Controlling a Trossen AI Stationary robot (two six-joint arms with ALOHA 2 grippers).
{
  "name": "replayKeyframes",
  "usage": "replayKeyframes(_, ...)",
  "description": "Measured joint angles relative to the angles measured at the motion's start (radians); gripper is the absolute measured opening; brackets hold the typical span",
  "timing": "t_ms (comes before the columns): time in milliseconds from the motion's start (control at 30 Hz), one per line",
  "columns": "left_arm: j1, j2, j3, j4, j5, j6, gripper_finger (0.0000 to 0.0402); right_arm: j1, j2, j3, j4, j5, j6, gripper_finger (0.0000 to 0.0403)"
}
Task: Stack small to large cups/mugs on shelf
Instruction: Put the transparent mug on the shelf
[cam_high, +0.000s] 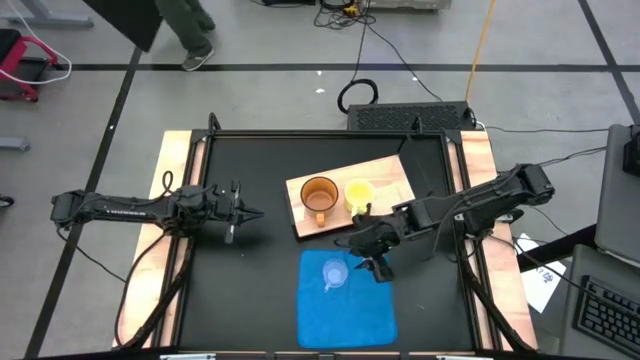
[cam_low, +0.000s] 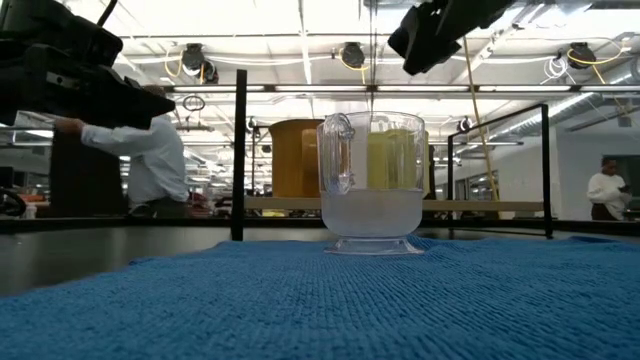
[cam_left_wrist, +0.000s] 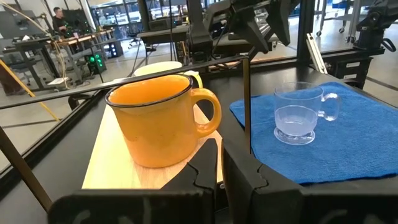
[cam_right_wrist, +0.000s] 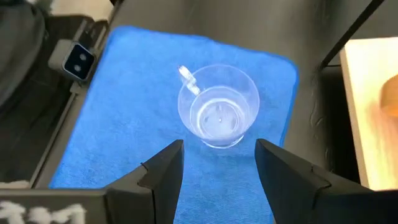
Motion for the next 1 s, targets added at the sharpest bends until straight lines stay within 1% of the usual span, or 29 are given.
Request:
replayKeyframes(133,0.0,0.0,0.0,0.0,0.0,0.0,0.0026,0.0,0.042,0.049,-0.046,0.0,-0.022,0.0192)
replayKeyframes(267,0.0,0.0,0.0,0.001,0.0,0.0,0.0026,-0.002,0.043,0.074,-0.05,0.0,-0.058,0.0192)
replayKeyframes(567,0.0,0.0,0.0,0.001,0.0,0.0,0.0026,0.003,0.025,0.079,0.01,-0.001,-0.166,0.0192)
replayKeyframes(700,0.0,0.0,0.0,0.001,0.0,0.0,0.0026,0.007,0.023,0.079,0.049,-0.001,-0.131,0.0192)
replayKeyframes(800,0.0,0.0,0.0,0.001,0.0,0.0,0.0026,0.007,0.023,0.079,0.038,-0.001,-0.121,0.0192)
replayKeyframes(900,0.0,0.0,0.0,0.001,0.001,-0.001,0.0026,0.005,0.025,0.079,0.041,-0.001,-0.049,0.0192)
replayKeyframes(1000,0.0,0.0,0.0,0.001,0.001,-0.001,0.0026,0.003,0.027,0.079,0.011,-0.001,-0.01,0.0193)
